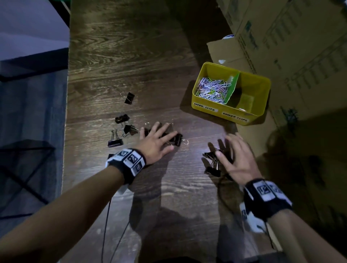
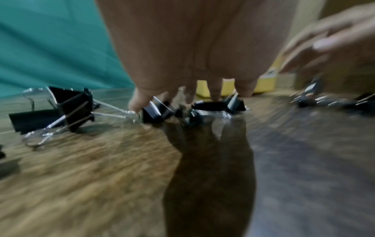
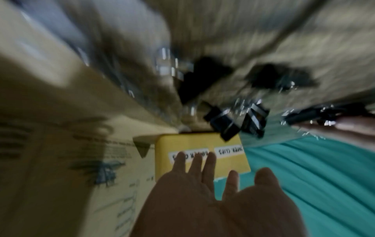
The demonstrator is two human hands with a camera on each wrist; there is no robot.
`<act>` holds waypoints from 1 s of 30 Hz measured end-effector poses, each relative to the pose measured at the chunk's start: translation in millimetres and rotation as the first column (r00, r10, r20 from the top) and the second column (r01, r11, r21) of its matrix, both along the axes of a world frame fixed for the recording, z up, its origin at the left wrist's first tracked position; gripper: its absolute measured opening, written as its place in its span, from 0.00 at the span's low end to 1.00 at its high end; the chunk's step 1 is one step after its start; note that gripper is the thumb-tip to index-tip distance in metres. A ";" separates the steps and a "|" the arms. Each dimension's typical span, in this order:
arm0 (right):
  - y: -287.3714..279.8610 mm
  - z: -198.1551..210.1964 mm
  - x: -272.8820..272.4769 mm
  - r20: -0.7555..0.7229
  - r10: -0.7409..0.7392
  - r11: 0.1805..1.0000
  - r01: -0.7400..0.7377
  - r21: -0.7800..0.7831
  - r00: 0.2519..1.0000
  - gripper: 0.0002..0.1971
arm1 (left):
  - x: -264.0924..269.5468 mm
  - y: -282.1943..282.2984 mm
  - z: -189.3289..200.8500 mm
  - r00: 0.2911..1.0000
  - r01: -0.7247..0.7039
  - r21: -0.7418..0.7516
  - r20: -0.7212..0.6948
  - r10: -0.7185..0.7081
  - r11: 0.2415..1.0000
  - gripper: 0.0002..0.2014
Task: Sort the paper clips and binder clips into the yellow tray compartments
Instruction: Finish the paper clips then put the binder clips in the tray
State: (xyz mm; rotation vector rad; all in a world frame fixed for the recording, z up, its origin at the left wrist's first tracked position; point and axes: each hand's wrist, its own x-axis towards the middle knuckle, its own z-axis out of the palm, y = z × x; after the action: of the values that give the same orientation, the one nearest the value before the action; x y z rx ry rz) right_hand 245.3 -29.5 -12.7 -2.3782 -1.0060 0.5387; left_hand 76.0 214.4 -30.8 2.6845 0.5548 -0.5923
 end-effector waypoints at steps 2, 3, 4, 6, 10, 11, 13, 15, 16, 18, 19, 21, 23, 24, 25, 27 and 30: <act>-14.4 -6.7 -19.7 -0.026 -0.117 0.991 0.115 -0.070 0.993 0.35 | -11.8 1.6 10.6 0.989 -0.073 -0.019 0.124 0.075 0.997 0.27; -19.0 -9.1 -28.4 -0.040 -0.150 0.981 0.144 -0.130 0.988 0.39 | -16.7 11.2 15.1 0.964 -0.162 -0.018 0.213 0.162 0.987 0.27; -21.9 -12.0 -35.8 -0.036 -0.162 0.971 0.153 -0.184 0.986 0.41 | -21.3 25.9 18.0 0.919 -0.272 -0.017 0.292 0.265 0.962 0.27; -22.3 -18.5 -45.0 0.016 -0.149 0.962 0.149 -0.230 0.989 0.46 | -29.9 64.8 18.5 0.821 -0.485 -0.007 0.340 0.458 0.874 0.28; 0.5 -28.2 -49.7 0.032 -0.061 0.968 0.067 -0.243 0.998 0.48 | -25.4 127.7 6.7 0.816 -0.576 0.027 0.083 0.573 0.817 0.30; 9.4 -28.4 -49.9 0.016 -0.045 0.972 0.048 -0.230 0.999 0.47 | -19.4 136.7 2.0 0.826 -0.562 -0.003 0.047 0.561 0.827 0.31; 28.0 -27.2 -51.2 -0.019 -0.003 0.983 -0.001 -0.186 1.000 0.46 | -6.1 145.5 -6.4 0.856 -0.513 -0.096 0.019 0.517 0.853 0.31; 43.4 -25.9 -56.2 -0.057 0.065 0.984 -0.073 -0.161 0.996 0.46 | 1.7 137.2 -14.6 0.900 -0.434 -0.125 -0.018 0.435 0.892 0.30; 49.7 -25.4 -59.0 -0.082 0.102 0.983 -0.113 -0.145 0.991 0.46 | 2.4 128.0 -16.6 0.916 -0.402 -0.104 -0.035 0.400 0.910 0.29; 57.1 -21.8 -62.7 -0.146 0.150 0.982 -0.164 -0.095 0.978 0.47 | -3.0 105.5 -16.6 0.934 -0.358 -0.059 -0.022 0.357 0.932 0.28; 56.9 -20.0 -62.5 -0.175 0.151 0.984 -0.165 -0.069 0.973 0.49 | -8.1 91.5 -15.0 0.945 -0.325 -0.053 0.002 0.326 0.944 0.27; 49.9 -15.7 -60.9 -0.200 0.105 0.993 -0.112 -0.024 0.974 0.56 | -20.8 61.6 -12.2 0.968 -0.240 -0.087 0.049 0.245 0.967 0.26; 36.3 -12.7 -60.5 -0.223 0.021 1.000 -0.022 -0.003 0.975 0.64 | -35.8 36.5 -9.4 0.976 -0.190 -0.173 0.078 0.206 0.966 0.26; 27.9 -12.6 -62.2 -0.245 -0.015 1.000 0.013 -0.011 0.969 0.66 | -45.0 30.3 -8.9 0.972 -0.186 -0.213 0.099 0.211 0.959 0.26; 19.8 -14.1 -64.9 -0.260 -0.033 0.999 0.025 -0.033 0.965 0.69 | -54.6 28.6 -7.7 0.961 -0.200 -0.242 0.141 0.238 0.950 0.27; 6.9 -19.5 -70.4 -0.254 -0.017 0.996 -0.007 -0.094 0.967 0.72 | -76.3 36.7 -5.1 0.883 -0.302 -0.255 0.289 0.370 0.919 0.28; 8.2 -28.8 -66.1 -0.270 0.006 0.986 -0.050 -0.156 0.963 0.74 | -110.4 56.9 -4.4 0.626 -0.613 -0.228 0.445 0.641 0.757 0.25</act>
State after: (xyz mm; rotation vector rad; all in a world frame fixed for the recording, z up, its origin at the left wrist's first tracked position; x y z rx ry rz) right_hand 179.1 -21.3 -41.5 -2.3483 -0.9044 0.9587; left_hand -34.4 271.3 -35.2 2.2081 1.2084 0.2868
